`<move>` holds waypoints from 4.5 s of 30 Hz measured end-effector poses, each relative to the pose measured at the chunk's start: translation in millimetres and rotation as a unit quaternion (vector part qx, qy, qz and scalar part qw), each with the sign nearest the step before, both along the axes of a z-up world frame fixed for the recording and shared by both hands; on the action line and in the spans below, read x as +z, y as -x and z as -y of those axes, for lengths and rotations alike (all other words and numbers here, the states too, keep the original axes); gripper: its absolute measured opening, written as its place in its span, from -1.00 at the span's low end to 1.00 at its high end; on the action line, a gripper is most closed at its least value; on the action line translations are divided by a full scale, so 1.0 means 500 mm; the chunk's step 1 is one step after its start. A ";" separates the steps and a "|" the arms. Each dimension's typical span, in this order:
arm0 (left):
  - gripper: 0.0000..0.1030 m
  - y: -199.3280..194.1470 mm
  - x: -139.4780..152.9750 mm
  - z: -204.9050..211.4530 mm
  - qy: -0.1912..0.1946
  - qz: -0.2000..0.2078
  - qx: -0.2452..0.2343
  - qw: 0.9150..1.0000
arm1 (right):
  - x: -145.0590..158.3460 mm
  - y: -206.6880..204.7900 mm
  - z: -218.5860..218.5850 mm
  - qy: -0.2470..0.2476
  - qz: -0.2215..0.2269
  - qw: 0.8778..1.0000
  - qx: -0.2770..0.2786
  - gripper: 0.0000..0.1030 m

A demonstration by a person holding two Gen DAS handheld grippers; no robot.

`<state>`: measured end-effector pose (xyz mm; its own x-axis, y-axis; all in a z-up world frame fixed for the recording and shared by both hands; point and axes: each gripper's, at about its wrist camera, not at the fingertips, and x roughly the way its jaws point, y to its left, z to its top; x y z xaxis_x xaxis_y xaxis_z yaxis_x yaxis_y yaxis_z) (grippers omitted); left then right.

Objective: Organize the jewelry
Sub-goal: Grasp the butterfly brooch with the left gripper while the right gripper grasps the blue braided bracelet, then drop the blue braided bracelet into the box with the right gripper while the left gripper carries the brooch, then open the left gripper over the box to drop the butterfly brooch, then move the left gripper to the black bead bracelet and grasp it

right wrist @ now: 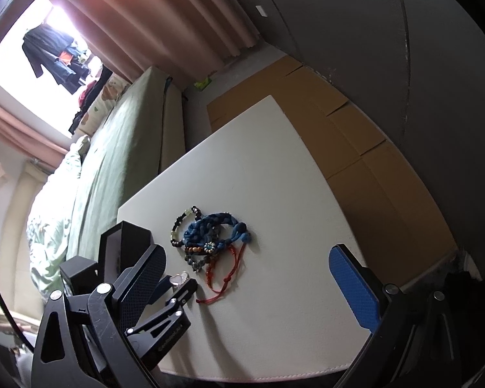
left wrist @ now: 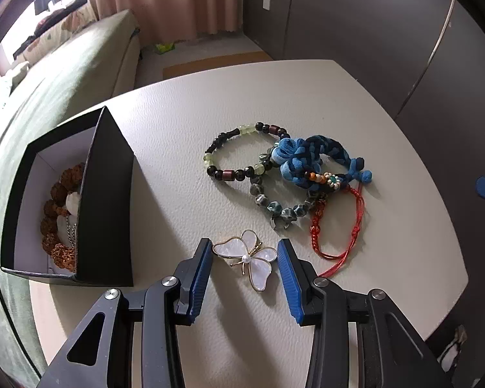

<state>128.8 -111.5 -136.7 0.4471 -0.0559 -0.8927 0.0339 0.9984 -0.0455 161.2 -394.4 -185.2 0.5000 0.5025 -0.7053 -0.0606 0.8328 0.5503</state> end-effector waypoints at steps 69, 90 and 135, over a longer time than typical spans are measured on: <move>-0.17 0.113 0.210 -0.426 0.190 0.119 0.178 0.958 | 0.101 0.058 -0.390 -0.059 0.154 0.971 0.173 -0.43; -0.17 0.056 0.178 -0.425 0.204 0.082 0.155 0.963 | 0.041 -0.006 -0.383 -0.044 0.091 0.984 0.144 0.21; 0.04 -0.002 0.162 -0.144 0.115 0.059 0.050 0.990 | -0.030 -0.021 -0.038 -0.036 -0.035 0.999 -0.006 0.21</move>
<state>129.7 -39.7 -56.0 0.5612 -0.2020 -0.8026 -0.0457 0.9607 -0.2738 171.7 -375.4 -200.1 0.4571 0.5483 -0.7003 -0.0108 0.7907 0.6121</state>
